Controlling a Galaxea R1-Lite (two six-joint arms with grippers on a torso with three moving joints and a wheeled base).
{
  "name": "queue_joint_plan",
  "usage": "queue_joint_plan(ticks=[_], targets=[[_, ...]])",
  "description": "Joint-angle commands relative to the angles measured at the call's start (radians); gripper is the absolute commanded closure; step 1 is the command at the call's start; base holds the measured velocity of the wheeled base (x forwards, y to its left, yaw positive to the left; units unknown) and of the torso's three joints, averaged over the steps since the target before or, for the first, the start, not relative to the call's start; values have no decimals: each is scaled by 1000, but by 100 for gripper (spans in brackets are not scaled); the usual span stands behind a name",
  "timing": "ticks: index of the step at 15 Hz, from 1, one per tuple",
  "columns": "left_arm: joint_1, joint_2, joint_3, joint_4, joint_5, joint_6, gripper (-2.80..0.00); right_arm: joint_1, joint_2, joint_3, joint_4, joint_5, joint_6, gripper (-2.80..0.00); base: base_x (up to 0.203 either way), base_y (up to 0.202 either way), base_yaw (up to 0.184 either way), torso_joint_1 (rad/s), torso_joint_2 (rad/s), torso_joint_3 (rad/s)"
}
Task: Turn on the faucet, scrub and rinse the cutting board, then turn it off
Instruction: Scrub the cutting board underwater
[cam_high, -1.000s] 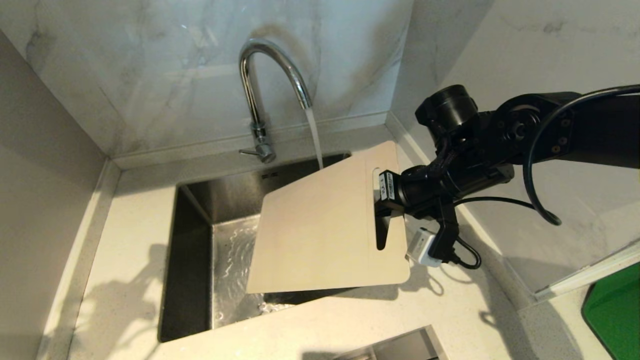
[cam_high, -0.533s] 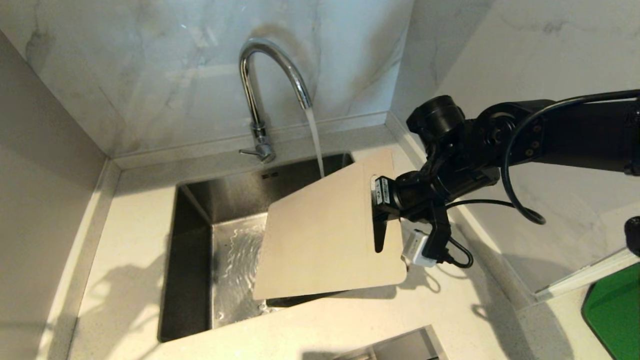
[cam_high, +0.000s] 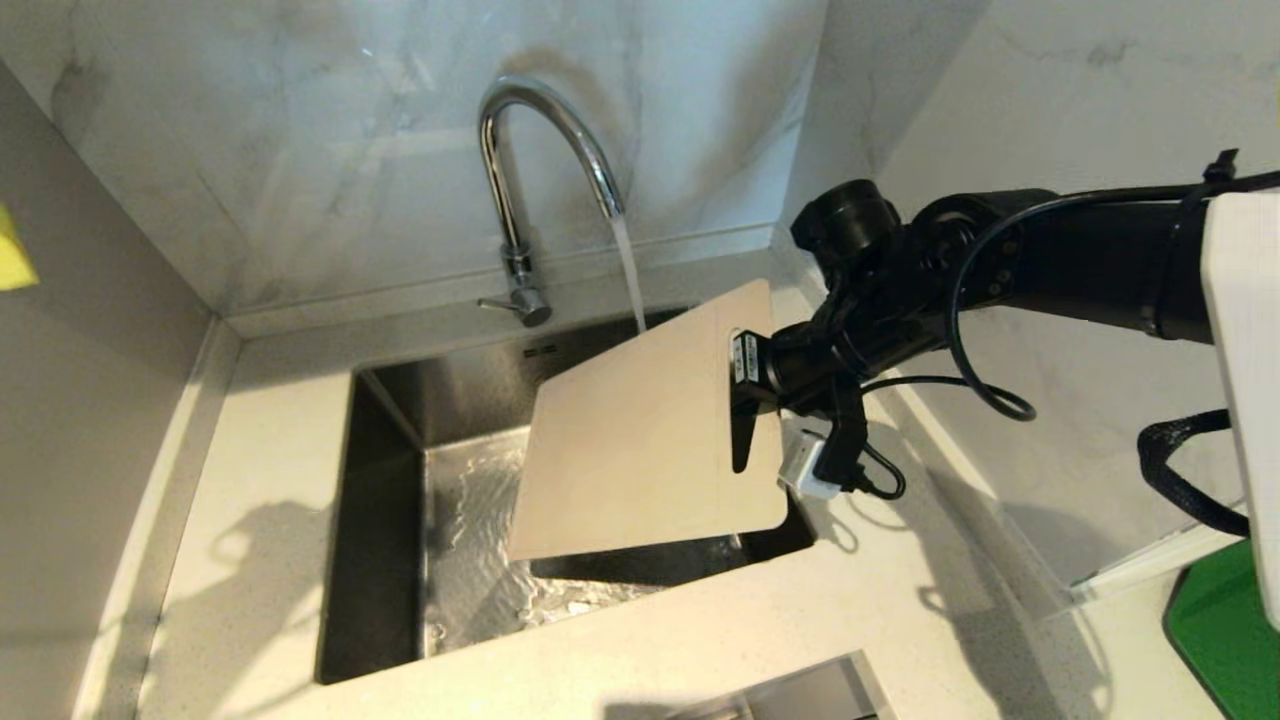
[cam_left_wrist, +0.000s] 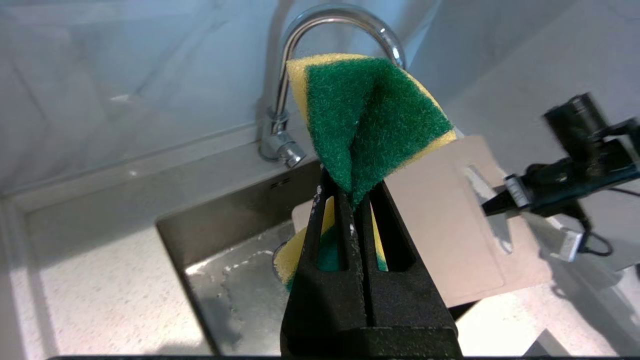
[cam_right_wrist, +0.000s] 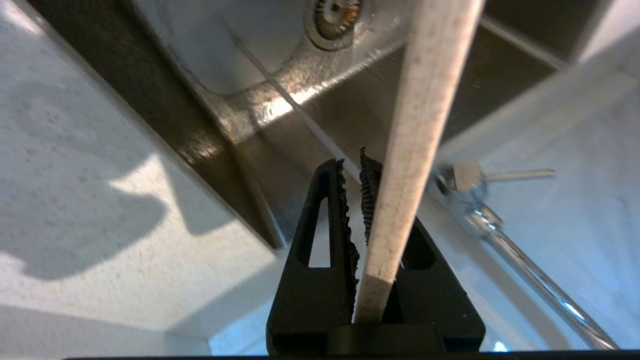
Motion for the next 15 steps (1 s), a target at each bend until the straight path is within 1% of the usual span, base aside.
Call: queue_joint_plan(ticks=[1, 3, 9, 10, 12, 15], targets=[[-19, 30, -15, -10, -1, 0, 0, -10, 24, -11, 0, 2, -16, 0, 0, 0, 0, 0, 0, 0], [-19, 38, -12, -28, -1, 0, 0, -14, 22, -12, -13, 4, -16, 0, 0, 0, 0, 0, 0, 0], [-19, 36, -9, -28, -1, 0, 0, -15, 23, -12, -31, 17, -16, 0, 0, 0, 0, 0, 0, 0], [-19, 36, -8, -28, 0, 0, 0, -15, 24, -12, -34, 34, -16, 0, 0, 0, 0, 0, 0, 0], [-19, 36, -9, -28, -1, 0, 0, -15, 27, -11, -94, 65, -16, 0, 0, 0, 0, 0, 0, 0], [-19, 36, -9, -28, -1, 0, 0, -14, 35, -12, -101, 70, -16, 0, 0, 0, 0, 0, 0, 0]])
